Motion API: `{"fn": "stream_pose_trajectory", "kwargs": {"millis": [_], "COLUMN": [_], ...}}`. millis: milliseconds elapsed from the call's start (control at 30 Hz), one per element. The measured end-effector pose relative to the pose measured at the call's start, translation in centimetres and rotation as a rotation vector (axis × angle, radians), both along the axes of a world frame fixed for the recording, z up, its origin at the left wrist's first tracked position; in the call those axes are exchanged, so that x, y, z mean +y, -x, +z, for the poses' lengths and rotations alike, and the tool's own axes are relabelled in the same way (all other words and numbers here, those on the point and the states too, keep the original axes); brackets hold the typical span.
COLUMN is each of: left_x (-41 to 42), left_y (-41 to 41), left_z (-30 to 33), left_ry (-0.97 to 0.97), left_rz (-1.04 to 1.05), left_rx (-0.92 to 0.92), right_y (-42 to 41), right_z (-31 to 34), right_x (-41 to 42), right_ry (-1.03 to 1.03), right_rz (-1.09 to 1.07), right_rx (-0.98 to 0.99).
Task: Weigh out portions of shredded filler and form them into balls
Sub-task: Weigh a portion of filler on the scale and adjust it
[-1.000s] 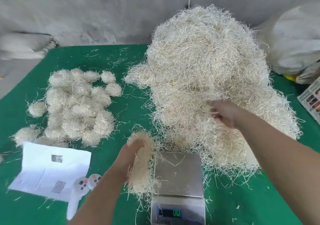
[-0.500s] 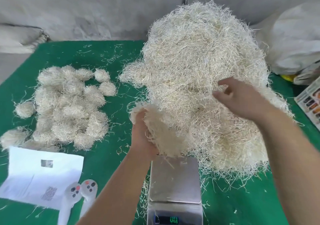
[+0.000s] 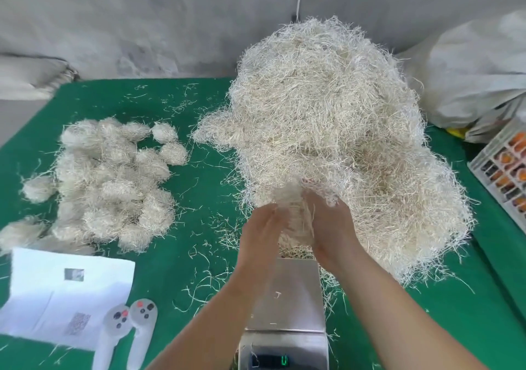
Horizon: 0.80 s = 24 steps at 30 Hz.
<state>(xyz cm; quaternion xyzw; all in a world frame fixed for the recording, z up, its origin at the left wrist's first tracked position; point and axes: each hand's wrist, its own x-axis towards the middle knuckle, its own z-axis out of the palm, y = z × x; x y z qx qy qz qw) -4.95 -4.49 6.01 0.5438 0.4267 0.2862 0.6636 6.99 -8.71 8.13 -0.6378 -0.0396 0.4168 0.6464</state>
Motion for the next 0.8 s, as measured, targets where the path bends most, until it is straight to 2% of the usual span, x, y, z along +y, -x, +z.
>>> {"fn": "stream_pose_trajectory", "kwargs": {"millis": [67,100,200,233,267,333,367,400,467,500,533,600,667,733,800], "left_x": [0.5,0.4,-1.5,-2.3,-2.8,-3.6,-3.8,-3.6,-3.8,-3.9,-3.6,-2.5,-1.1,-0.6,-2.0], "left_y": [0.6,0.6,-0.3,-0.7,-1.0,-1.5,-1.6,-1.9,-1.7,-1.6,-1.7,-1.6,-1.2,-1.1,-1.0], "left_z": [0.0,0.3,1.6,2.5,2.7,3.4,3.5,3.0,3.5,4.0,3.8,3.6,4.1,3.5,3.4], "left_ry": [0.114,0.208,0.549,0.553,0.477,0.352,0.335,0.346,0.374,0.386,0.383,0.384,0.390,0.390,0.174], "left_rz": [0.264,0.275,-0.039,-0.067,-0.070,-0.064,-0.046,-0.036,0.016,0.060,0.084,0.122,0.182,0.164,0.103], "left_rx": [-0.081,-0.129,-0.237,-0.215,-0.176,-0.078,-0.068,-0.101,-0.187,-0.228,-0.273,-0.387,-0.397,-0.401,-0.335], "right_y": [0.7,1.3,4.1,4.9,5.2,5.2,5.4,4.7,4.1,3.7,3.7,3.7,4.4,4.5,4.9], "right_z": [0.4,0.7,1.4,1.5,1.1,0.5,-0.1,-0.3,-0.3,0.0,0.1,0.7,1.3,0.8,1.2], "right_x": [-0.8,-1.0,-1.7,-1.8,-1.8,-2.0,-2.0,-2.0,-1.8,-2.1,-2.1,-2.6,-3.4,-3.9,-3.6], "right_ry": [-0.064,-0.066,-0.129,-0.111,-0.100,-0.336,-0.258,-0.167,-0.012,-0.096,-0.169,-0.311,-0.336,-0.335,-0.350], "right_rz": [-0.041,-0.027,0.143,0.154,0.083,-0.041,0.021,0.068,0.165,0.224,0.306,0.431,0.387,0.374,0.357], "right_rx": [0.070,0.107,-0.026,-0.108,-0.216,-0.165,-0.442,-0.615,-0.740,-0.750,-0.687,-0.303,0.017,0.189,0.220]}}
